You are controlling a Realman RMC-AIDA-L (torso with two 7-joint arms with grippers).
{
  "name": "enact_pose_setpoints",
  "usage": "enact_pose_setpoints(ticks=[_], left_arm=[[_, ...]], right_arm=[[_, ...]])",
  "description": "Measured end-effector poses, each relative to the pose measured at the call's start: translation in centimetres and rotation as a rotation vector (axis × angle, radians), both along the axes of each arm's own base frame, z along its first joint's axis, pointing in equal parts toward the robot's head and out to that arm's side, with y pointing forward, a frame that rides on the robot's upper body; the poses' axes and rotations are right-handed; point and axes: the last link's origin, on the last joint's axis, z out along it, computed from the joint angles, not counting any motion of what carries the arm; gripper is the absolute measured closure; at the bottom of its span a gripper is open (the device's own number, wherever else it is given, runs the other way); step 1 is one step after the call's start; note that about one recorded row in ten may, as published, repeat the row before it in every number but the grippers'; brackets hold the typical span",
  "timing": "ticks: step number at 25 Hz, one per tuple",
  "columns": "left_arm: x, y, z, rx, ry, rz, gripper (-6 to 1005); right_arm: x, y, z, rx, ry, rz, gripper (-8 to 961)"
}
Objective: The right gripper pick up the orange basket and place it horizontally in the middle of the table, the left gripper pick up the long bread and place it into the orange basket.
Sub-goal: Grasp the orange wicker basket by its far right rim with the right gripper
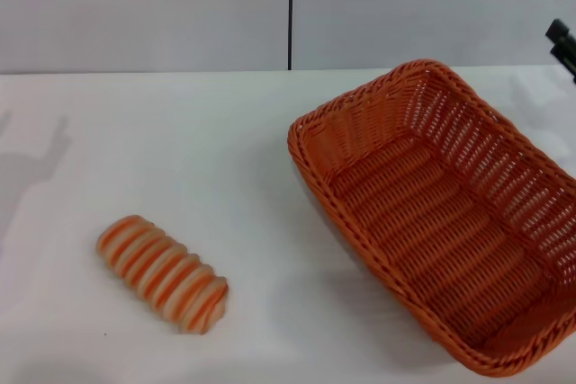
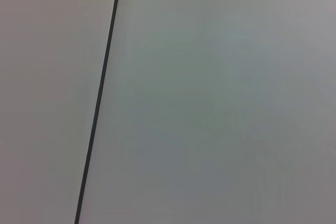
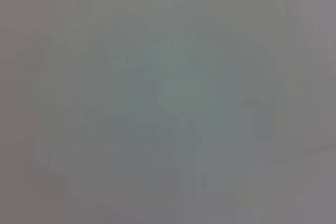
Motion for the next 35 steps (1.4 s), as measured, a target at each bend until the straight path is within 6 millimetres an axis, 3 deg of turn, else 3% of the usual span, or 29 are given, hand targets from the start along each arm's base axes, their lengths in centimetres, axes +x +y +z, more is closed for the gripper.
enact_pose_setpoints(ticks=[9,16,26,35], left_arm=[[0.0,0.1,0.1,0.000,0.004,0.001,153],[-0.1,0.0,0.1,-0.001,0.004,0.006,153],[-0.1,0.0,0.1,-0.001,0.004,0.005,152],[0.0,0.3,0.1,-0.001,0.011,0.003,152]], right_arm=[[-1.7,-0.6,2.1,-0.206,0.046,0.037,337],[-3.4,-1.3,5.6,-0.377,0.004,-0.088,341],[-5.3,-1.0,7.5,-0.627,-0.051,-0.371,347],[-7.2,-0.8,6.7,-0.813,-0.128,-0.476,353]])
